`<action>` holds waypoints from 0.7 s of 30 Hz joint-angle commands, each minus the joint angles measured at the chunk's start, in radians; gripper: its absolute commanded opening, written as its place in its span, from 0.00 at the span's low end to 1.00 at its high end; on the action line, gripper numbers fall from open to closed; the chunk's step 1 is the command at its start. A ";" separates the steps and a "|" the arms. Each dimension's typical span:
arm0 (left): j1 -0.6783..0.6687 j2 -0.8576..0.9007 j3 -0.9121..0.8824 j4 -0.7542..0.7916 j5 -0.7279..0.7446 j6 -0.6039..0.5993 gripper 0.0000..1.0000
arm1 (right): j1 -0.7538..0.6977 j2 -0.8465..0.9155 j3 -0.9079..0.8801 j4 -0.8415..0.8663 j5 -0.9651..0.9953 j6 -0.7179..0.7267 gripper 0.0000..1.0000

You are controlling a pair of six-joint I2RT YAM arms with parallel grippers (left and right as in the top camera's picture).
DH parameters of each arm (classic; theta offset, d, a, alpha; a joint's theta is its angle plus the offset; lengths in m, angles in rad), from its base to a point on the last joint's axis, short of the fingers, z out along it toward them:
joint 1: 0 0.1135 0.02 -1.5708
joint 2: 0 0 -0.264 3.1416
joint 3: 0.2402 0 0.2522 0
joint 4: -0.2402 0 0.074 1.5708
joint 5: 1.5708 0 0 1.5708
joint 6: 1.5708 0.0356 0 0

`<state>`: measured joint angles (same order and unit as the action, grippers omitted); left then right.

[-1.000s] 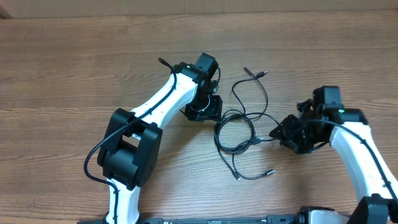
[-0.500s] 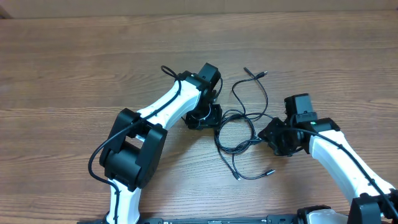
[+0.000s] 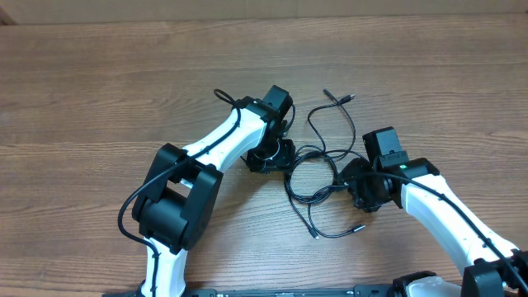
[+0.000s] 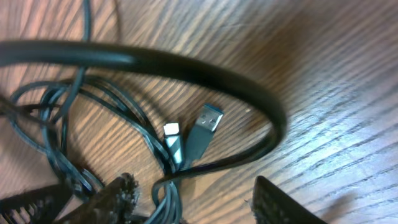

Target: Untangle cables

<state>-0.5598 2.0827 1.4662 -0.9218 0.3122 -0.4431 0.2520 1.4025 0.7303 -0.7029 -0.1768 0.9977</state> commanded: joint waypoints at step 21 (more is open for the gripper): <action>-0.069 -0.024 -0.025 -0.006 -0.114 -0.010 0.28 | -0.005 -0.056 0.042 0.297 -0.237 -0.065 0.04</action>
<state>-0.6254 2.0827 1.4624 -0.9260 0.2234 -0.4500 0.2626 1.4002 0.7086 -0.4171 -0.3283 0.9787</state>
